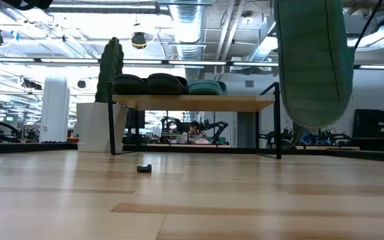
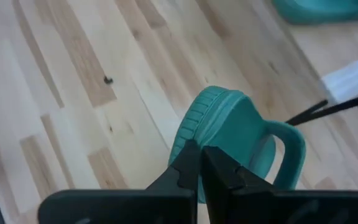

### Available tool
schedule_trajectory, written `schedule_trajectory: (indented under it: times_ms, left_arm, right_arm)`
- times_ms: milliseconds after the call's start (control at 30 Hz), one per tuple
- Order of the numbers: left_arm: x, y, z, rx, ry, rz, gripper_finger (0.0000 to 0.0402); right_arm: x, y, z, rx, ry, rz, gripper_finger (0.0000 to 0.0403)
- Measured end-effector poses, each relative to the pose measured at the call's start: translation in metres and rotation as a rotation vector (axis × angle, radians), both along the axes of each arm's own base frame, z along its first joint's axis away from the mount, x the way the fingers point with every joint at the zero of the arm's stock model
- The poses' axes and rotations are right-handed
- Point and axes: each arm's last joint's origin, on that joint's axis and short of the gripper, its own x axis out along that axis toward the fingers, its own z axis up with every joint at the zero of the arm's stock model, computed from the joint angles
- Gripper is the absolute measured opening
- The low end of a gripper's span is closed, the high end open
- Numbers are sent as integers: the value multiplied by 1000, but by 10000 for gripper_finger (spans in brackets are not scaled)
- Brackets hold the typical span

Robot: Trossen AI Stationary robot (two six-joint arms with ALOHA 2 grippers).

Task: Pick and place slides into the shelf
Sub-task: Put the green slide on the shelf

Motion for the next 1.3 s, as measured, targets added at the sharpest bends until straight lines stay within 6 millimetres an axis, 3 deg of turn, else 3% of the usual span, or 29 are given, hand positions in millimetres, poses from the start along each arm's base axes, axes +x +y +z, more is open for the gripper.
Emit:
schedule_trajectory:
  times_ms: [333,633,1033,1300]
  left_arm:
    - [0,0,0,2,-4,4,2]
    - [0,0,0,-12,-2,19,2]
    - [5,-5,-7,-41,30,80,2]
    - [16,-11,-17,13,27,114,2]
  right_arm:
    - [-10,-3,47,-101,-170,117,0]
    - [-13,-18,82,-352,-272,173,0]
    - [14,-83,92,-629,-36,195,0]
    - [23,-111,90,-655,140,318,0]
